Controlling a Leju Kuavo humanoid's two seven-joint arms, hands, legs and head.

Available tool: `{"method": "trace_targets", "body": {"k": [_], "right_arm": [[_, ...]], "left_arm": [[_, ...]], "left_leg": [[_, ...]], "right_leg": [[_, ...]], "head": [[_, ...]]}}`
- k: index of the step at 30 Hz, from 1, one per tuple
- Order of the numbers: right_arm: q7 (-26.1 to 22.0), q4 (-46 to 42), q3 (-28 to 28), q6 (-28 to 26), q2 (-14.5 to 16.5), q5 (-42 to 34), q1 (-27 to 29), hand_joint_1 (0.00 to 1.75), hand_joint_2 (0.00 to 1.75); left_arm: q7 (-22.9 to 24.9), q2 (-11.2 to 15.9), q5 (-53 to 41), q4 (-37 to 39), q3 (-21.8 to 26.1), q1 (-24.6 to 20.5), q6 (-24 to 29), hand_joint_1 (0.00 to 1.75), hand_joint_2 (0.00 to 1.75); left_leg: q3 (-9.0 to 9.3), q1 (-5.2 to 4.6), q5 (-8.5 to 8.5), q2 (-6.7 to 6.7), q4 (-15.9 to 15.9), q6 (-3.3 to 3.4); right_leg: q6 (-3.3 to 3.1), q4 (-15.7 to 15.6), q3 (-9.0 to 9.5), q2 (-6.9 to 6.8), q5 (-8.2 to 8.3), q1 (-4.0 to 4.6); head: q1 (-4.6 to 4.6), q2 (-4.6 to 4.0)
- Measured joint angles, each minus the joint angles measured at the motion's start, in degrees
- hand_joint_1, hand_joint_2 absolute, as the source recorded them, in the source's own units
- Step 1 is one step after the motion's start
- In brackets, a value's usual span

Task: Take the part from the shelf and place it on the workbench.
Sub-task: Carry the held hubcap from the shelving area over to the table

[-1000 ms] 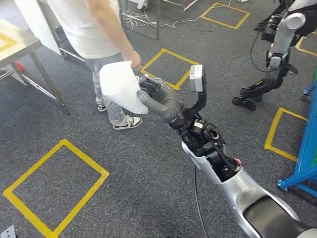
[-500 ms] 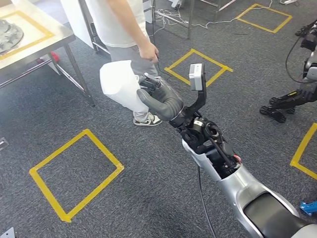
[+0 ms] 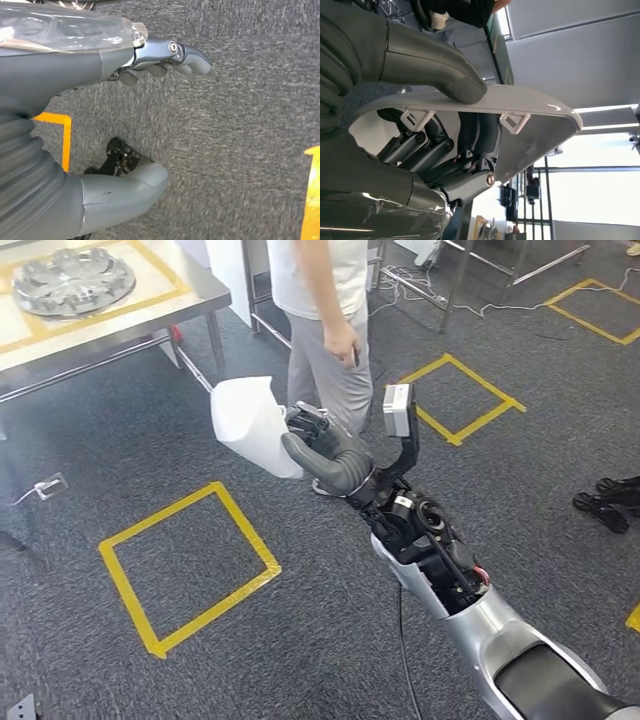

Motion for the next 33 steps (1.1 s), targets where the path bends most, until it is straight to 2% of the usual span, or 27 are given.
{"method": "trace_targets", "body": {"k": [1,2,3,4,5,6,7,9,11,12,13,15,16,17,18,19,20,22,23,24,26,27,28,30,31,32,33], "right_arm": [[0.0,-0.1,-0.1,0.0,0.0,0.0,0.2,1.75,1.75],[0.1,-0.2,-0.3,0.0,0.0,0.0,0.5,1.75,1.75],[0.2,-0.2,-0.4,0.1,0.0,0.0,0.9,1.75,1.75],[0.2,-0.2,-0.4,0.1,0.0,0.0,1.2,1.75,1.75],[0.3,-0.2,-0.5,0.2,-0.1,0.0,1.3,1.75,1.75],[0.3,-0.2,-0.5,0.3,-0.1,0.0,1.2,1.75,1.75],[0.3,-0.2,-0.5,0.4,-0.1,0.0,1.1,1.75,1.75],[0.4,-0.2,-0.5,0.6,-0.1,0.0,0.8,1.75,1.75],[0.6,-0.2,-0.5,0.7,-0.1,0.0,0.7,1.75,1.75],[0.6,-0.2,-0.4,0.8,-0.1,0.0,0.6,1.75,1.75],[0.6,-0.2,-0.4,0.8,0.0,0.0,0.4,1.75,1.75],[0.3,-0.1,-0.3,0.8,0.0,0.0,0.0,1.75,1.75],[0.1,0.0,-0.3,0.9,0.1,0.0,-0.1,1.75,1.75],[-0.1,0.2,-0.3,0.9,0.1,0.1,-0.1,1.75,1.75],[-0.3,0.3,-0.2,1.0,0.1,0.1,-0.2,1.75,1.75],[-0.5,0.5,-0.2,1.0,0.1,0.2,-0.2,1.75,1.75],[-0.7,0.7,-0.1,1.1,0.1,0.3,-0.3,1.75,1.75],[-1.1,1.0,0.0,1.5,0.1,0.4,-0.8,1.75,1.75],[-1.3,1.2,0.1,1.7,0.2,0.4,-1.2,1.75,1.75],[-1.5,1.4,0.1,1.9,0.2,0.4,-1.5,1.75,1.75],[-1.7,1.7,0.3,2.1,0.4,0.5,-2.2,1.75,1.75],[-1.8,1.9,0.4,2.2,0.5,0.5,-2.4,1.75,1.75],[-1.8,2.1,0.4,2.2,0.5,0.6,-2.5,1.75,1.75],[-2.0,2.5,0.5,2.3,0.6,0.6,-2.8,1.75,1.75],[-2.1,2.7,0.5,2.4,0.6,0.6,-2.8,1.75,1.75],[-2.1,3.0,0.5,2.5,0.6,0.7,-2.8,1.75,1.75],[-2.2,3.2,0.6,2.6,0.6,0.8,-2.8,1.75,1.75]], "left_arm": [[0.2,-0.1,-0.1,0.0,0.0,-0.1,-0.1,0.0,1.75],[0.4,-0.1,-0.3,0.0,0.0,-0.2,-0.1,0.0,1.75],[0.6,-0.2,-0.4,0.0,0.0,-0.2,-0.2,0.0,1.75],[0.8,-0.3,-0.6,0.0,0.0,-0.2,-0.2,0.0,1.75],[1.0,-0.3,-0.7,0.0,0.0,-0.3,-0.1,0.0,1.75],[1.1,-0.5,-0.9,0.0,-0.1,-0.4,0.0,0.0,1.75],[1.2,-0.6,-1.0,0.0,-0.1,-0.6,0.2,0.0,1.75],[1.4,-0.6,-1.1,0.0,-0.1,-1.0,0.3,0.0,1.75],[1.6,-0.5,-1.1,0.0,-0.1,-1.1,0.4,0.0,1.75],[1.6,-0.4,-1.1,0.0,-0.1,-1.0,0.4,0.0,1.75],[1.7,-0.3,-1.1,0.0,-0.1,-1.0,0.4,0.0,1.75],[1.7,-0.1,-1.1,0.0,-0.1,-1.2,0.4,0.0,1.75],[1.8,-0.1,-1.1,0.0,-0.1,-1.3,0.4,0.0,1.75],[1.9,-0.1,-1.1,0.0,-0.1,-1.3,0.4,0.0,1.75],[2.0,-0.1,-1.1,0.0,-0.1,-1.3,0.4,0.0,1.75],[2.1,-0.1,-1.1,0.0,-0.1,-1.3,0.4,0.0,1.75],[2.1,0.0,-1.1,0.0,-0.1,-1.3,0.4,0.0,1.75],[2.1,0.2,-0.9,0.0,-0.1,-1.5,0.4,0.0,1.75],[2.1,0.3,-0.8,0.0,-0.1,-1.5,0.3,0.0,1.75],[2.1,0.3,-0.8,0.0,-0.1,-1.5,0.3,0.0,1.75],[2.1,0.4,-0.6,0.0,-0.1,-1.4,0.2,0.0,1.75],[2.1,0.5,-0.6,0.0,-0.1,-1.3,0.2,0.0,1.75],[2.1,0.5,-0.5,0.0,-0.1,-1.3,0.2,0.0,1.75],[2.1,0.5,-0.5,0.0,-0.1,-1.4,0.2,0.0,1.75],[2.2,0.5,-0.4,0.0,-0.1,-1.5,0.2,0.0,1.75],[2.3,0.6,-0.4,0.0,-0.1,-1.4,0.1,0.0,1.75],[2.4,0.5,-0.3,0.0,-0.1,-1.4,0.0,0.0,1.75]], "left_leg": [[0.04,-0.12,-0.04,-0.59,0.0,0.17],[0.09,-0.25,-0.08,-1.29,0.0,0.28],[0.19,-0.37,-0.12,-2.08,0.0,0.34],[0.33,-0.47,-0.16,-2.92,0.0,0.36],[0.47,-0.52,-0.21,-3.74,0.0,0.34],[0.54,-0.59,-0.26,-4.44,0.1,0.28],[0.49,-0.61,-0.27,-5.15,0.1,0.16],[0.02,-0.5,-0.1,-6.38,0.2,-0.29],[-0.37,-0.38,0.1,-7.45,0.1,-0.92],[-0.62,-0.47,-0.18,-6.74,0.4,-1.23],[-1.34,-0.54,-1.06,-5.23,1.9,-1.54],[-4.62,-0.51,-4.34,-1.41,8.4,-2.08],[-6.79,-0.37,-6.02,-0.46,12.5,-2.31],[-8.47,-0.27,-6.88,-0.1,15.6,-2.49],[-9.1,-0.16,-6.66,0.04,16.6,-2.62],[-8.47,-0.08,-5.41,0.21,15.3,-2.69],[-6.61,-0.03,-3.44,0.77,11.7,-2.69],[-2.23,-0.29,-0.43,3.37,3.5,-2.34],[-0.96,-0.48,0.18,4.16,1.0,-1.97],[-0.48,-0.69,0.22,4.41,0.0,-1.56],[-0.5,-0.68,0.26,2.84,-0.1,-0.71],[-0.44,-0.56,0.3,2.23,-0.2,-0.41],[-0.36,-0.4,0.37,1.61,-0.3,-0.06],[-0.28,-0.26,0.43,0.36,-0.4,0.43],[-0.28,-0.28,0.44,-0.33,-0.3,0.6],[-0.27,-0.33,0.44,-1.11,-0.3,0.67],[-0.25,-0.38,0.44,-1.91,-0.3,0.68]], "right_leg": [[-0.05,4.2,-2.19,0.39,-1.51,0.05],[-0.17,7.3,-3.92,0.52,-2.14,0.1],[-0.38,8.0,-4.63,0.61,-1.45,0.12],[-0.7,6.2,-4.19,0.84,0.41,0.15],[-1.11,2.5,-2.87,1.49,3.0,0.2],[-1.56,-1.7,-1.23,2.77,5.33,0.22],[-1.87,-5.3,0.34,3.91,6.89,0.19],[-2.11,-8.5,1.98,4.96,7.38,0.16],[-2.23,-9.3,2.56,3.7,7.22,-0.03],[-2.39,-9.6,2.76,3.04,7.35,-0.15],[-2.59,-10.0,2.97,2.35,7.47,-0.29],[-2.84,-10.3,3.17,1.0,7.56,-0.26],[-2.9,-10.3,3.16,0.26,7.52,-0.24],[-2.92,-10.3,3.16,-0.53,7.46,-0.22],[-2.92,-10.2,3.18,-1.31,7.38,-0.22],[-2.88,-10.2,3.24,-2.07,7.29,-0.22],[-2.76,-10.2,3.35,-2.78,7.16,-0.22],[-2.28,-10.1,3.62,-3.96,6.76,0.12],[-1.98,-10.0,3.75,-4.49,6.55,0.34],[-1.71,-10.0,3.89,-5.03,6.38,0.57],[-1.18,-10.0,4.11,-5.94,5.98,0.59],[-0.88,-9.5,3.99,-5.35,5.43,0.44],[-0.63,-8.0,3.44,-4.14,4.35,0.27],[-0.32,-1.1,0.47,-0.88,0.72,0.04],[-0.29,3.3,-1.54,-0.04,-1.07,0.02],[-0.3,6.8,-3.29,0.34,-2.08,0.03],[-0.38,8.2,-4.15,0.48,-1.9,0.03]], "head": [[0.1,0.0],[0.19,0.0],[0.23,0.0],[0.27,0.0],[0.34,0.0],[0.34,0.0],[0.29,0.0],[0.23,0.0],[0.31,0.0],[0.3,0.0],[0.06,0.0],[-0.48,0.0],[-0.74,0.0],[-0.79,0.0],[-0.83,0.0],[-0.84,0.0],[-0.85,0.0],[-0.93,0.0],[-0.84,0.0],[-0.72,0.0],[-0.43,0.0],[-0.36,-0.01],[-0.27,-0.01],[0.12,-0.01],[0.28,0.0],[0.38,0.0],[0.42,0.0]]}}
